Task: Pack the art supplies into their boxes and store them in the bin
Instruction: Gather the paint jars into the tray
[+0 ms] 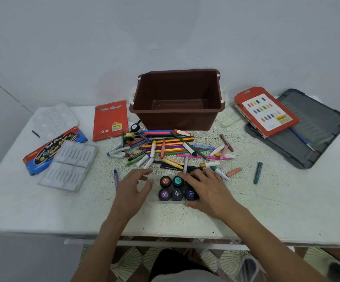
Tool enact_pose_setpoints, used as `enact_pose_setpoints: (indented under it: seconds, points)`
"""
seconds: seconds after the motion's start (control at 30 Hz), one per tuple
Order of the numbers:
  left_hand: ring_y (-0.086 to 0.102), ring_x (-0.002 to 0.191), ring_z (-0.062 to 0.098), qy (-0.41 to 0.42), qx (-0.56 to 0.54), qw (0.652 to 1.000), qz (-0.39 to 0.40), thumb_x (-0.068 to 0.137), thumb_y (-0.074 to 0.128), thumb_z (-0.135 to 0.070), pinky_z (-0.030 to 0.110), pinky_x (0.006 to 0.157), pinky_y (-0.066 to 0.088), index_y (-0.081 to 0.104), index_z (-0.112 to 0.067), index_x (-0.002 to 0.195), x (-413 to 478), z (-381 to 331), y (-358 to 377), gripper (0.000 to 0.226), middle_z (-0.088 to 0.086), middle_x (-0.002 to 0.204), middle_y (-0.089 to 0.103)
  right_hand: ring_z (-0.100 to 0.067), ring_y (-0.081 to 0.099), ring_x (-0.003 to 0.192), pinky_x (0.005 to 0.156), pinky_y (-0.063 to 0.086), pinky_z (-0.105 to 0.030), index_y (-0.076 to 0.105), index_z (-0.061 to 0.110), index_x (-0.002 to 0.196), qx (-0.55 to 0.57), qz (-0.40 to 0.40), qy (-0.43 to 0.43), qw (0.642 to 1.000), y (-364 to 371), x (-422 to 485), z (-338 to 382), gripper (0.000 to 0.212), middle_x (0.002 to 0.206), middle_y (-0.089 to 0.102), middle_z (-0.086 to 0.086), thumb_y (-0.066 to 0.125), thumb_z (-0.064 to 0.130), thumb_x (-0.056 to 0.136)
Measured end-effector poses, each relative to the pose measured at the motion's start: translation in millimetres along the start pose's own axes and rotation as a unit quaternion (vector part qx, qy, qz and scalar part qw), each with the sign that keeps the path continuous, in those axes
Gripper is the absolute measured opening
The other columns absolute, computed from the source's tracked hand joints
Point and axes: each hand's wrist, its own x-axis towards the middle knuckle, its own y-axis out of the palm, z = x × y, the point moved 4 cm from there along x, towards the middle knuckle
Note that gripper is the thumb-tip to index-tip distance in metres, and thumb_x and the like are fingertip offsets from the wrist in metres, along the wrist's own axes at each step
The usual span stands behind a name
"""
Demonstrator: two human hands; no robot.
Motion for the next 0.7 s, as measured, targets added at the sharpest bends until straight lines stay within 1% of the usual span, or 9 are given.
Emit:
enact_pose_setpoints:
  seconds: [0.07, 0.1, 0.2, 0.3, 0.43, 0.5, 0.57, 0.63, 0.7]
  points:
    - [0.060, 0.093, -0.003, 0.009, 0.020, 1.000, -0.016, 0.092, 0.067, -0.016, 0.011, 0.081, 0.044, 0.067, -0.018, 0.115, 15.6, 3.4, -4.7, 0.023, -0.007, 0.107, 0.065, -0.028, 0.052, 0.105, 0.091, 0.045, -0.045, 0.039, 0.031, 0.145, 0.000, -0.001, 0.002, 1.000, 0.3, 0.4, 0.0, 0.085, 0.121, 0.057, -0.001, 0.075, 0.056, 0.073]
    - [0.060, 0.091, -0.001, 0.009, 0.030, 0.999, -0.024, 0.092, 0.067, -0.015, 0.012, 0.079, 0.043, 0.068, -0.016, 0.114, 24.2, 5.5, -6.6, 0.022, -0.005, 0.106, 0.066, -0.028, 0.052, 0.106, 0.091, 0.045, -0.046, 0.039, 0.031, 0.145, 0.000, -0.001, 0.004, 1.000, 0.4, 0.6, 0.1, 0.086, 0.121, 0.057, -0.001, 0.076, 0.056, 0.072]
    - [0.059, 0.096, 0.012, -0.005, 0.064, 0.997, -0.041, 0.092, 0.065, -0.016, 0.028, 0.082, 0.048, 0.067, -0.016, 0.113, 52.1, 12.7, -10.5, 0.021, -0.001, 0.112, 0.062, -0.028, 0.049, 0.111, 0.096, 0.042, -0.045, 0.035, 0.032, 0.148, -0.003, 0.006, 0.009, 1.000, 0.0, 1.5, -0.4, 0.085, 0.126, 0.054, -0.001, 0.073, 0.056, 0.075]
    - [0.058, 0.102, 0.020, -0.032, 0.101, 0.992, -0.070, 0.092, 0.064, -0.017, 0.033, 0.080, 0.049, 0.066, -0.016, 0.116, 81.3, 21.9, -14.5, 0.024, 0.006, 0.117, 0.058, -0.027, 0.044, 0.118, 0.102, 0.036, -0.044, 0.027, 0.035, 0.151, -0.009, 0.020, 0.013, 1.000, -0.2, 1.6, -0.8, 0.085, 0.133, 0.049, 0.001, 0.068, 0.057, 0.080]
    - [0.058, 0.104, 0.026, -0.052, 0.142, 0.985, -0.080, 0.091, 0.061, -0.017, 0.043, 0.084, 0.053, 0.059, -0.016, 0.125, 115.1, 30.8, -18.7, 0.034, 0.010, 0.122, 0.053, -0.025, 0.039, 0.122, 0.105, 0.030, -0.041, 0.021, 0.038, 0.153, -0.009, 0.029, 0.018, 0.999, -2.9, 2.5, 1.7, 0.083, 0.137, 0.043, 0.003, 0.065, 0.056, 0.084]
    - [0.056, 0.107, 0.032, -0.053, 0.171, 0.981, -0.071, 0.091, 0.060, -0.015, 0.046, 0.085, 0.051, 0.057, -0.013, 0.129, 130.0, 31.5, -19.0, 0.038, 0.016, 0.126, 0.054, -0.024, 0.037, 0.122, 0.106, 0.029, -0.040, 0.018, 0.039, 0.153, -0.011, 0.033, 0.020, 0.999, -4.4, 2.7, 2.3, 0.083, 0.137, 0.041, 0.004, 0.063, 0.056, 0.085]
    - [0.054, 0.111, 0.037, -0.067, 0.210, 0.974, -0.059, 0.093, 0.059, -0.017, 0.049, 0.090, 0.047, 0.055, -0.011, 0.132, 142.4, 31.5, -19.2, 0.040, 0.019, 0.128, 0.055, -0.024, 0.037, 0.122, 0.107, 0.028, -0.040, 0.017, 0.039, 0.153, -0.012, 0.037, 0.021, 0.999, -5.1, 2.7, 2.5, 0.083, 0.138, 0.040, 0.004, 0.063, 0.056, 0.086]
    - [0.051, 0.118, 0.038, -0.096, 0.252, 0.962, -0.044, 0.095, 0.056, -0.023, 0.053, 0.098, 0.041, 0.049, -0.014, 0.138, 151.1, 33.4, -19.4, 0.044, 0.019, 0.132, 0.054, -0.024, 0.036, 0.122, 0.108, 0.028, -0.040, 0.017, 0.039, 0.153, -0.006, 0.037, 0.021, 0.999, -5.1, 3.2, 3.2, 0.083, 0.138, 0.041, 0.004, 0.063, 0.056, 0.086]
    - [0.048, 0.124, 0.039, -0.110, 0.287, 0.951, -0.028, 0.098, 0.053, -0.028, 0.053, 0.102, 0.036, 0.043, -0.020, 0.144, 157.5, 35.0, -19.8, 0.048, 0.016, 0.137, 0.053, -0.024, 0.037, 0.122, 0.108, 0.028, -0.041, 0.019, 0.038, 0.153, 0.000, 0.036, 0.021, 0.999, -4.6, 3.4, 4.0, 0.084, 0.138, 0.042, 0.003, 0.065, 0.055, 0.085]
